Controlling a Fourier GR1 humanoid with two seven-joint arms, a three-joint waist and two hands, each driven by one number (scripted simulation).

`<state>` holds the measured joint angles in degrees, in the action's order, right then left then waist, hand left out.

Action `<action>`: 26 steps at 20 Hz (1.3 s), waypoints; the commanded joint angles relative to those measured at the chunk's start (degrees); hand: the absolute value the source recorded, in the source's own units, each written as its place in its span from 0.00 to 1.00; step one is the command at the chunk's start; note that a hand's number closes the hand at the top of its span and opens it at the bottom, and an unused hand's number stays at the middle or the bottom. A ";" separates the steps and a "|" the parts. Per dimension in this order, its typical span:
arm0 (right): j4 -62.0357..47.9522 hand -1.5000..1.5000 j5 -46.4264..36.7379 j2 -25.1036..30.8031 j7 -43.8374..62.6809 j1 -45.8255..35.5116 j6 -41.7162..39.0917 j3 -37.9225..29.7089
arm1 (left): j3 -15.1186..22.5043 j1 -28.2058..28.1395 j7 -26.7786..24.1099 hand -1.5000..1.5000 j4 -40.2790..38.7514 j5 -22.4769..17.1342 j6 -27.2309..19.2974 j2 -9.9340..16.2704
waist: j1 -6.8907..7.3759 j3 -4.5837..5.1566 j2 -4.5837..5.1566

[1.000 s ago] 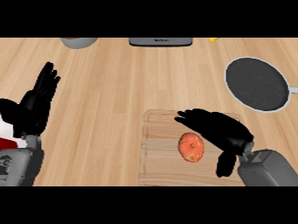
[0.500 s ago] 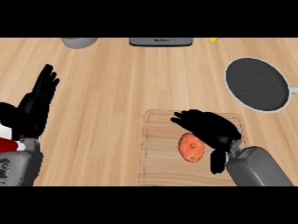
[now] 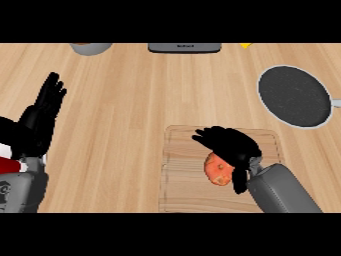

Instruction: Pick the squash from the cutting board and place it in the pan

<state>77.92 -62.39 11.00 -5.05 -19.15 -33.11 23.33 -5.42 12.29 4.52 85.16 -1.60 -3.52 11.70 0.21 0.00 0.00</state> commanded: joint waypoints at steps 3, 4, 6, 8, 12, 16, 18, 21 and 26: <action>-5.69 0.00 -3.11 1.32 -4.23 1.95 4.00 -0.43 | -0.79 -0.45 -0.86 0.50 -0.16 0.35 0.38 -0.40 | -0.07 -0.01 0.02; -4.95 0.00 -3.09 -2.95 -1.52 0.56 0.89 0.35 | -1.61 1.96 0.12 0.50 -2.38 -0.12 1.80 0.73 | -0.13 0.00 0.02; -3.37 1.00 -3.92 -0.06 -5.72 2.93 2.50 1.63 | -1.94 1.63 -0.73 0.50 -3.59 0.26 0.79 -0.09 | -0.23 0.00 0.00; -2.71 1.00 -3.66 -0.68 -8.43 2.12 2.57 4.01 | -1.91 0.89 -0.57 0.50 -1.88 -0.06 1.53 0.59 | -0.13 0.00 0.01; -2.65 1.00 -4.44 1.61 -12.15 0.52 1.82 2.00 | 1.58 -2.94 -2.36 0.50 0.39 2.84 -0.55 -3.35 | -0.16 0.00 -0.05; -0.13 1.00 -7.50 -0.63 -10.12 6.26 4.62 3.71 | -0.64 -0.81 0.51 0.50 1.08 1.28 0.98 -1.59 | -0.30 0.00 -0.05; -3.89 1.00 -7.25 -1.65 -11.49 0.89 3.62 0.53 | -4.15 2.60 0.18 0.50 -3.75 -1.02 3.93 1.45 | -0.22 0.00 0.01; 6.30 1.00 -6.73 -5.31 1.27 10.12 1.62 -0.49 | -3.93 1.65 -0.92 0.50 -3.44 -0.83 3.12 0.94 | -1.21 0.05 -0.23; 16.31 1.00 -9.11 -9.63 12.96 20.71 7.65 -0.74 | -2.05 -0.40 0.29 0.50 0.25 1.16 1.03 -0.55 | -1.78 0.03 -0.49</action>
<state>85.64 -70.49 3.31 1.00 -5.49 -27.53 23.03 -7.74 12.37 4.67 84.57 -0.87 -1.93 11.54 -0.95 0.03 -0.34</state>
